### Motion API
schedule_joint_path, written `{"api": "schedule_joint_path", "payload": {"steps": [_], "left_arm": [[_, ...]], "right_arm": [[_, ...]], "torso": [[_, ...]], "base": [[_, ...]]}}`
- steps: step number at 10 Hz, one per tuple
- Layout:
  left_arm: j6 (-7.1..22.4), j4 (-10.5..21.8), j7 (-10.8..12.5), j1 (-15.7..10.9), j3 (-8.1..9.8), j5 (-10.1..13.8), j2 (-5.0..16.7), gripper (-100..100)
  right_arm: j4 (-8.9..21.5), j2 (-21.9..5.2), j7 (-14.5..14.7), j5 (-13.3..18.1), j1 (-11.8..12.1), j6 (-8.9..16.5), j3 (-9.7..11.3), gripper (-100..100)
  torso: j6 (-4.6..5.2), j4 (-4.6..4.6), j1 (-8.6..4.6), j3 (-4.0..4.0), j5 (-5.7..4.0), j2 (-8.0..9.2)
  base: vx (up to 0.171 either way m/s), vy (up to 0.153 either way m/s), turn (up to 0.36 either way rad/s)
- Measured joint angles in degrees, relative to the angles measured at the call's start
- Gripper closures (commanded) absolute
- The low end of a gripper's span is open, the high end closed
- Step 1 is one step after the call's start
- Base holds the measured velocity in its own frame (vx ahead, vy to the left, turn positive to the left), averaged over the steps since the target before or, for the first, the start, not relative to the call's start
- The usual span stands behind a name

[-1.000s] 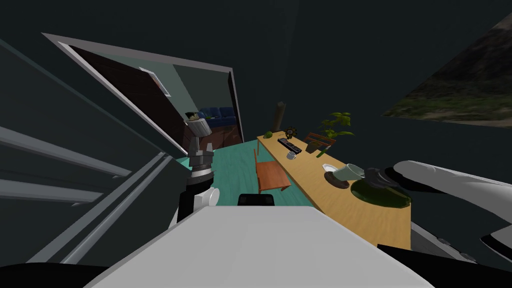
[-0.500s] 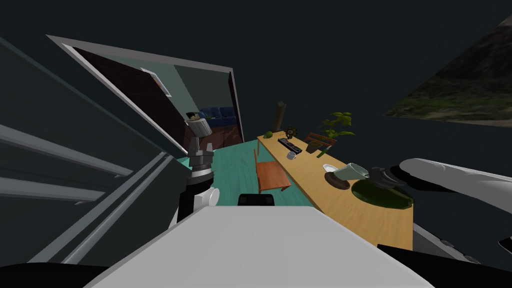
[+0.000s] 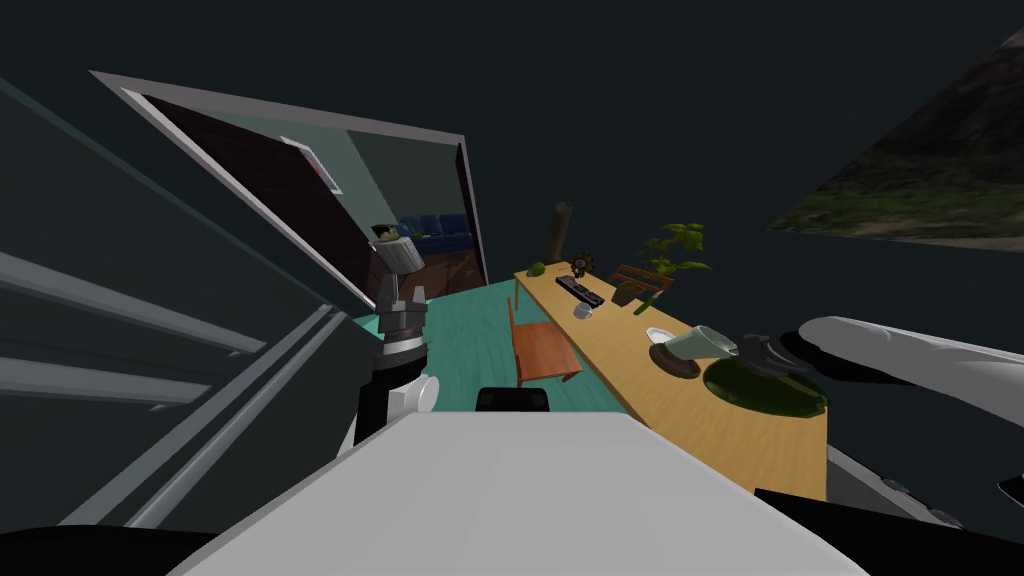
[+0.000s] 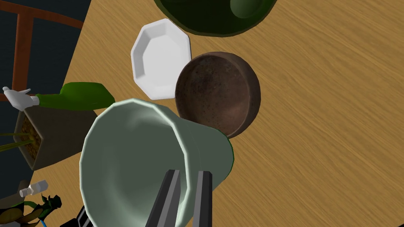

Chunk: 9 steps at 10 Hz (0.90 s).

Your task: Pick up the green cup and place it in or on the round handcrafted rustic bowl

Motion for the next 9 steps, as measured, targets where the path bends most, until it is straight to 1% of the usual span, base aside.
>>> {"api": "schedule_joint_path", "payload": {"steps": [2,3,4,5,6,7,9], "left_arm": [[0.0,0.0,0.0,0.0,0.0,0.0,0.0,0],[0.0,0.0,0.0,0.0,0.0,0.0,0.0,0],[0.0,0.0,0.0,0.0,-0.01,0.0,0.0,0],[0.0,0.0,0.0,0.0,0.0,0.0,0.0,0],[0.0,0.0,0.0,0.0,0.0,0.0,0.0,0],[0.0,0.0,0.0,0.0,0.0,0.0,0.0,0],[0.0,0.0,0.0,0.0,0.01,0.0,0.0,0]], "right_arm": [[0.0,0.0,0.0,0.0,0.1,0.0,0.0,100],[0.0,0.0,0.0,0.0,0.0,0.0,0.0,100],[-1.1,-1.8,0.1,-0.8,1.9,0.1,0.4,100],[0.3,-1.7,1.1,-0.5,0.7,-0.4,0.9,100],[1.8,-1.6,2.8,0.0,-0.4,-1.3,1.5,100],[1.6,-2.4,4.0,-0.1,-0.5,-2.2,1.8,100],[0.5,-3.3,5.4,0.1,-1.5,-3.9,2.3,100]], "torso": [[-0.04,0.02,0.01,0.02,0.05,0.01],[-0.03,0.03,0.03,0.02,0.06,0.01],[-0.09,0.05,0.17,0.06,0.15,0.06],[-0.04,0.06,0.21,0.07,0.17,0.08],[-0.05,0.08,0.1,0.1,0.18,0.13],[-0.05,0.1,-0.06,0.15,0.18,0.2],[-0.02,0.1,-0.45,0.13,0.1,0.16]], "base": [[-0.001,-0.008,0.023],[-0.017,0.018,0.196],[-0.02,0.02,0.083],[-0.03,-0.025,0.089],[-0.051,-0.083,0.118],[-0.033,-0.147,0.075],[-0.03,-0.176,0.049]]}}
